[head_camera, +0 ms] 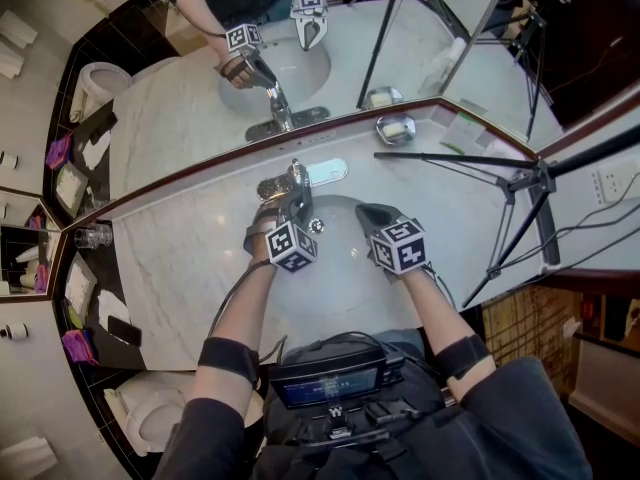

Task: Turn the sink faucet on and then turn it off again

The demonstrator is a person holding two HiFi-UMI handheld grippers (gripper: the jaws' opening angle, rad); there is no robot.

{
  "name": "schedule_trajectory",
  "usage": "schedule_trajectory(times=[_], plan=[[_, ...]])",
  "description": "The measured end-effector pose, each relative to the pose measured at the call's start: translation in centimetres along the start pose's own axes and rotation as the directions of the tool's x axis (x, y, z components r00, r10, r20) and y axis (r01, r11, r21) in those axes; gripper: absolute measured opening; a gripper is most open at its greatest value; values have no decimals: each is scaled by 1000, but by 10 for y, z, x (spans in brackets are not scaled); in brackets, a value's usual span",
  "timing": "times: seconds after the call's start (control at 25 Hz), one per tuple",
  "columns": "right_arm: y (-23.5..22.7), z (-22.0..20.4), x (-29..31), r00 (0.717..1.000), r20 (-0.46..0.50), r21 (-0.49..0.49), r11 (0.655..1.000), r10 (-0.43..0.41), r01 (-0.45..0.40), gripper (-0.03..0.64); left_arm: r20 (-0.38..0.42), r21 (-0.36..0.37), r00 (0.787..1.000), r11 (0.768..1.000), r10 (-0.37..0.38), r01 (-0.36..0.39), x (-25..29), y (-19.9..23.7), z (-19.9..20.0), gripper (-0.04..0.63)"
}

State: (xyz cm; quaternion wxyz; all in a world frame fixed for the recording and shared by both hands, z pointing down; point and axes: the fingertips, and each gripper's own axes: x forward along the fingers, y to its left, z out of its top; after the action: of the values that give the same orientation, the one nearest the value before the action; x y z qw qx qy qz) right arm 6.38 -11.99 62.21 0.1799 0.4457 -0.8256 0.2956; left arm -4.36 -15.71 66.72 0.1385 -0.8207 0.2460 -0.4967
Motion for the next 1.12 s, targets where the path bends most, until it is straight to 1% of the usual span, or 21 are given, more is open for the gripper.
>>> schedule_trajectory(times=[0.08,0.24,0.32,0.4,0.52,0.64,0.72,0.8,1.0,1.04,1.12], plan=[[1,2,-1,1000,4,-5,1000,2,-2,20,6,-25,1000,1000,2,-2,-4,2,1,112],[1,3,-5,1000,6,-11,1000,4,-4,20,27,-39,1000,999,11,-10,-18,4,8,104],[3,4,-6,1000,8,-14,1000,7,-7,20,40,-71,999,997,27,-24,-28,6,9,98],[5,6,-6,1000,12,-20,1000,11,-10,20,55,-108,997,993,57,-51,-41,10,10,72],[8,8,-7,1000,19,-28,999,18,-17,20,83,-184,992,980,93,-76,-60,12,11,2],[13,8,-8,999,22,-36,999,24,-23,20,112,-291,989,955,98,-62,-79,9,9,2],[16,9,-9,999,24,-41,999,26,-25,20,134,-372,986,927,100,-44,-92,6,7,2],[19,10,-10,999,24,-47,999,28,-27,20,157,-458,982,889,109,-26,-105,4,5,1],[20,8,-15,999,21,-58,998,30,-28,20,199,-602,967,798,158,-6,-137,6,2,0],[19,8,-16,999,20,-60,998,29,-28,20,207,-632,965,775,161,6,-142,6,0,0],[19,8,-17,999,22,-65,997,32,-31,20,216,-699,961,714,170,31,-150,5,-10,0]])
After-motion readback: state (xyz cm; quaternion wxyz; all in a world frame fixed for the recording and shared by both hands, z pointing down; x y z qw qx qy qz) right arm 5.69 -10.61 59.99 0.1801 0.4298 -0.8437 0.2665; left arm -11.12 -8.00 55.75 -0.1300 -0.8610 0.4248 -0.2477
